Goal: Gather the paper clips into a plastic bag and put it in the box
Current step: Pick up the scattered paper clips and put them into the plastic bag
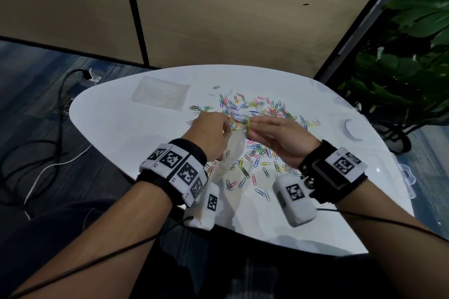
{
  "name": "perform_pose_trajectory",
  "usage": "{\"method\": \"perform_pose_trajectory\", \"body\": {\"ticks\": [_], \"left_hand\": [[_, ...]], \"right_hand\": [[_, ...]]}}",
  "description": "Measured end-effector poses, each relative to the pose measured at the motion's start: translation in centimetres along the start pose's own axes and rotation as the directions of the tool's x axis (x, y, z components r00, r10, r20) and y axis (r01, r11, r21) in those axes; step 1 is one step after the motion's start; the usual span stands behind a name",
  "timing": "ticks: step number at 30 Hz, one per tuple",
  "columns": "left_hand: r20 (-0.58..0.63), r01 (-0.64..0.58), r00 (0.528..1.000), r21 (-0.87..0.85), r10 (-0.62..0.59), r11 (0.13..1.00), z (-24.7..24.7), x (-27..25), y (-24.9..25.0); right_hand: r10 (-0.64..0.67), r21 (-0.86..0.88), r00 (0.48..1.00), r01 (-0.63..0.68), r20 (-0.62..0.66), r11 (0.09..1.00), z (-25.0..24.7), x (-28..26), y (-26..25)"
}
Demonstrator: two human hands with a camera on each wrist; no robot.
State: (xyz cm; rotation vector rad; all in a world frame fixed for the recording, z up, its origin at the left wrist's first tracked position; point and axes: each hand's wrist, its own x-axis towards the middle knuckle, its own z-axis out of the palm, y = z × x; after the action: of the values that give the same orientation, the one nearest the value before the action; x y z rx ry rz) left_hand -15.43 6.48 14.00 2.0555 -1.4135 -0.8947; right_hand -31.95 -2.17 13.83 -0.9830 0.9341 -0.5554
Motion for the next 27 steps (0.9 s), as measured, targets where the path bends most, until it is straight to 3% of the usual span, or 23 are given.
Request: {"method": "perform_pose_trajectory", "body": {"ticks": [3,8,13,16,19,20,21,22,24,25,26,27], "left_hand": [[-0.008,-0.002,1.0,-0.018,0.002,1.0,0.3,0.0,0.1],[-0.011,-0.016,1.0,-0.028,0.016,0.999,0.8,0.2,-0.1],[-0.033,-0.031,0.999,-0.079,0.029,0.996,0.6,0.3,-0.3],[-0.04,-0.037,0.999,-0.063,0.034,0.997,0.5,0.2,-0.3],[-0.028,-0.03,0.999,-0.058,0.029,0.998,0.4,0.2,-0.4],[-0.02,-0.024,1.0,-0.057,0.023,0.998,0.4,0.1,-0.3],[-0.017,-0.018,1.0,-0.059,0.017,0.998,0.4,0.1,-0.3],[-0.021,-0.016,1.0,-0.061,0.015,0.998,0.4,0.1,-0.3],[-0.041,-0.013,0.999,-0.066,0.01,0.998,0.0,0.1,-0.3],[-0.044,-0.007,0.999,-0.074,0.003,0.997,-0.3,0.2,-0.4],[-0.039,-0.001,0.999,-0.082,-0.002,0.997,-0.7,0.2,-0.5],[-0.025,0.004,1.0,-0.086,-0.006,0.996,-1.1,0.0,-0.5]], "right_hand": [[-0.059,-0.257,0.998,0.06,0.01,0.965,1.7,-0.4,1.3],[-0.184,-0.632,0.983,0.126,-0.027,0.765,1.7,0.1,2.6],[-0.351,-0.854,0.932,0.253,0.09,0.455,2.7,-0.4,3.2],[-0.317,-0.872,0.929,0.31,0.193,0.378,2.9,-0.3,3.4],[-0.191,-0.902,0.904,0.41,0.382,0.134,2.9,-0.5,3.0],[-0.148,-0.898,0.898,0.429,0.414,0.096,2.9,-0.6,2.7],[-0.146,-0.89,0.893,0.442,0.426,0.113,2.7,-0.7,2.5],[-0.188,-0.874,0.892,0.444,0.411,0.195,2.3,-0.8,2.2],[-0.286,-0.764,0.924,0.373,0.254,0.526,0.8,-0.9,1.5],[-0.304,-0.697,0.939,0.324,0.158,0.64,-0.5,-0.9,1.3],[-0.294,-0.685,0.954,0.257,0.065,0.681,-2.3,-0.8,1.4],[-0.249,-0.747,0.969,0.156,-0.012,0.646,-4.5,-0.9,1.7]]}}
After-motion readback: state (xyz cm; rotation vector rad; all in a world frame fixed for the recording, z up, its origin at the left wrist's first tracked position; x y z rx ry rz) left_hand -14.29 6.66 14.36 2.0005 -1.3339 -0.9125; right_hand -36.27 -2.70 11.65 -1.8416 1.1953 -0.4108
